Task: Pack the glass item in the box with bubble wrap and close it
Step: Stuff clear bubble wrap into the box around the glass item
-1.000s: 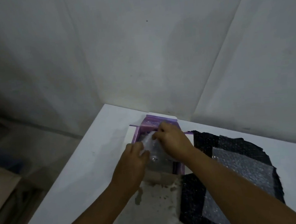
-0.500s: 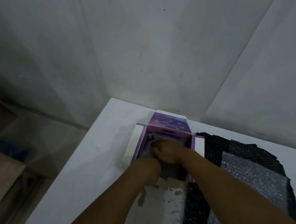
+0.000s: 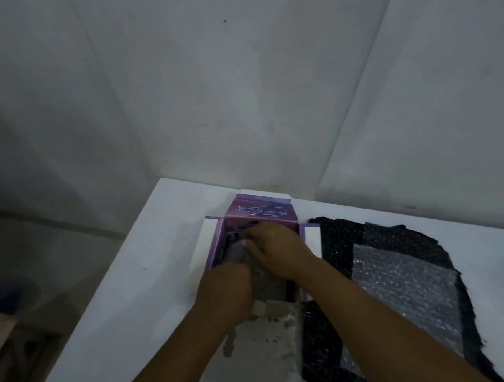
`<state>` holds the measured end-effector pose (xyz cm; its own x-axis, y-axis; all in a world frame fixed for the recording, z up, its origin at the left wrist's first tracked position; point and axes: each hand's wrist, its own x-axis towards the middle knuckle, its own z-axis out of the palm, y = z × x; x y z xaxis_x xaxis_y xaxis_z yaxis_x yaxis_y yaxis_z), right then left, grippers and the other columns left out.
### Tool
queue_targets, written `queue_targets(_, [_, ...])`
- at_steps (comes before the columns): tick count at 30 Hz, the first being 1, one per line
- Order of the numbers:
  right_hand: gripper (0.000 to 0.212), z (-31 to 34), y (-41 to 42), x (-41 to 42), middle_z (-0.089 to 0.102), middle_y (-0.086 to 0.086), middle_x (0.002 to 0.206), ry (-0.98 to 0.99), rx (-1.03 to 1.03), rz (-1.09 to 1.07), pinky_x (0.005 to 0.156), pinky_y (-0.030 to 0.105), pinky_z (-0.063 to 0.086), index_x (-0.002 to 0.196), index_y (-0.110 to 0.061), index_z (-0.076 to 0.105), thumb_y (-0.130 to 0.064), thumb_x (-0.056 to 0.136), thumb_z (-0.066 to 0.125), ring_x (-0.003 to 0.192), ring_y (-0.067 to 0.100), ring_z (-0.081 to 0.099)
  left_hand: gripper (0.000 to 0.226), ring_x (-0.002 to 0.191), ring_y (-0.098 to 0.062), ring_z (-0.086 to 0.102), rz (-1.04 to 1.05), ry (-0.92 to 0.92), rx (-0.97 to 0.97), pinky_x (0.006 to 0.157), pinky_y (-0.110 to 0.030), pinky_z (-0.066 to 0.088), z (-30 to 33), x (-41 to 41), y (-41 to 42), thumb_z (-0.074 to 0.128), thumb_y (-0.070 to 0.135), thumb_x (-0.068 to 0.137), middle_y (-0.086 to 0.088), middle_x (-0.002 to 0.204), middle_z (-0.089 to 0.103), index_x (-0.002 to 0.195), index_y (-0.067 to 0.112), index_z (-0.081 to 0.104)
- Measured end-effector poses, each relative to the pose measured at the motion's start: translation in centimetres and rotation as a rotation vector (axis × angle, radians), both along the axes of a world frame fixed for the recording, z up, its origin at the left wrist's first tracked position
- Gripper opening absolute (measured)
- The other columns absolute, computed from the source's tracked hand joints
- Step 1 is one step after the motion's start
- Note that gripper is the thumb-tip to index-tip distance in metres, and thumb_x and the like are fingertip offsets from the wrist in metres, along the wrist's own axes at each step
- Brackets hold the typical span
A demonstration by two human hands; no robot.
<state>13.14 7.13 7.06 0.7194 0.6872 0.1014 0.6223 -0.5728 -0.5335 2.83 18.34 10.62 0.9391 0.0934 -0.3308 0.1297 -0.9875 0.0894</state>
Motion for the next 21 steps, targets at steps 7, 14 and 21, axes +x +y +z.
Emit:
queue_targets(7, [0.018,-0.1,-12.2,-4.3,0.07,0.007,0.093,-0.173,0.177,-0.416,0.072,0.029,0.048,0.105,-0.014,0.072,-0.022,0.094,0.059,0.083,0.022,0.062,0.02,0.073,-0.021,0.064,-0.169,-0.509,-0.541,0.066,-0.031,0.056,-0.1,-1.3,-6.2,0.052,0.025,0.085,-0.003,0.084,0.068,0.089,0.016,0.069])
queue_targets(14, [0.015,-3.8,-24.8,-8.8,0.071,0.007,0.096,-0.031,0.043,-0.72,0.071,0.04,0.056,0.103,-0.016,0.072,-0.019,0.094,0.061,0.082,0.022,0.065,0.015,0.084,-0.022,0.059,-0.435,-0.34,-0.57,0.071,-0.031,0.047,-3.9,-0.7,-16.3,0.051,0.02,0.09,-0.006,0.092,0.062,0.093,0.014,0.064])
queue_targets(21, [0.07,-7.5,-29.7,-11.0,0.055,0.003,0.132,0.158,-0.391,-0.599,0.099,0.044,0.041,0.136,-0.024,0.051,-0.056,0.074,0.063,0.122,0.032,0.048,0.02,0.103,-0.021,0.053,-0.52,-0.148,-0.429,0.08,-0.034,0.049,-10.9,-1.4,-21.1,0.058,0.015,0.082,-0.004,0.11,0.057,0.101,0.015,0.064])
